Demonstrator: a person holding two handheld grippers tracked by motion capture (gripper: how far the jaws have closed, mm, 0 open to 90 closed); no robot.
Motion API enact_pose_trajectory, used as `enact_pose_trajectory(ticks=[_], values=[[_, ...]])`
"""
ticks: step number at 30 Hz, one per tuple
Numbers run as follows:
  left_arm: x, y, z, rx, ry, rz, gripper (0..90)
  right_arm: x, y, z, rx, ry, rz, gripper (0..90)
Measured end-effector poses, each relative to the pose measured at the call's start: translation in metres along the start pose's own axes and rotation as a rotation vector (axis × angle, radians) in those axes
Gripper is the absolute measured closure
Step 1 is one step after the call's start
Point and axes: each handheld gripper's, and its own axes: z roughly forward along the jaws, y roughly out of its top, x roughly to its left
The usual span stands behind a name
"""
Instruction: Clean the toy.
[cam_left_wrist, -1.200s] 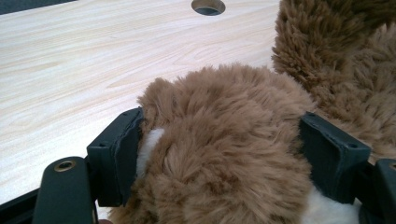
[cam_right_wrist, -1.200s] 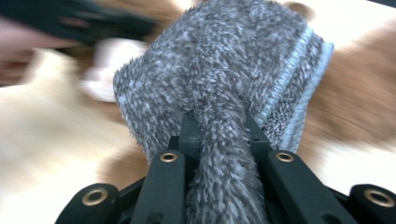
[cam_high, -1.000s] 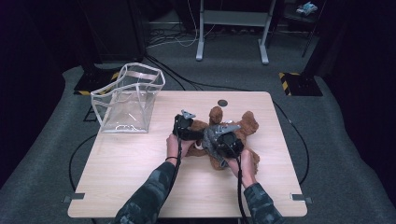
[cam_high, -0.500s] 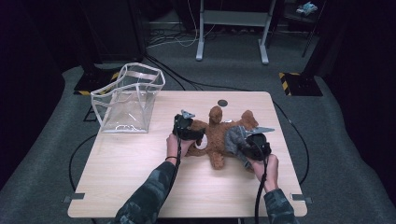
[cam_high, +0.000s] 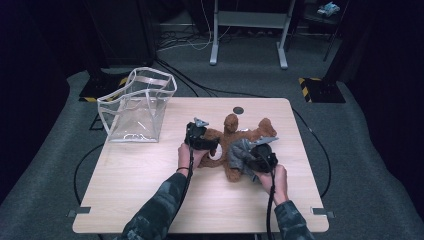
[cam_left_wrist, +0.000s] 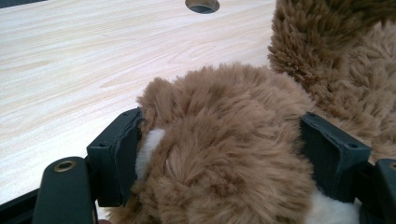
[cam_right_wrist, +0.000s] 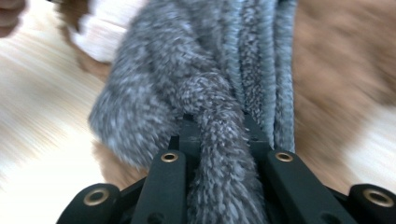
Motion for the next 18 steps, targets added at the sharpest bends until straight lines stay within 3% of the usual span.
enact_pose_trajectory(ticks=[5,9,12,16,18], values=[[0.001,0.000,0.000,0.001,-0.004,0.000,22.5,-0.025,-0.013,-0.015,-0.001,-0.051,0.065,76.4],[0.000,0.001,0.000,-0.004,-0.005,-0.007,22.4,-0.036,-0.013,-0.025,-0.008,-0.070,0.084,75.6],[0.002,0.004,-0.003,0.010,-0.015,-0.001,21.9,-0.043,-0.005,-0.039,-0.070,-0.077,0.102,75.0],[0.001,0.007,-0.007,0.018,-0.007,0.010,20.3,-0.047,0.016,-0.045,-0.154,-0.074,0.078,74.8],[-0.001,0.010,-0.009,0.011,0.003,0.007,18.9,-0.045,0.027,-0.034,-0.122,-0.069,0.061,74.8]])
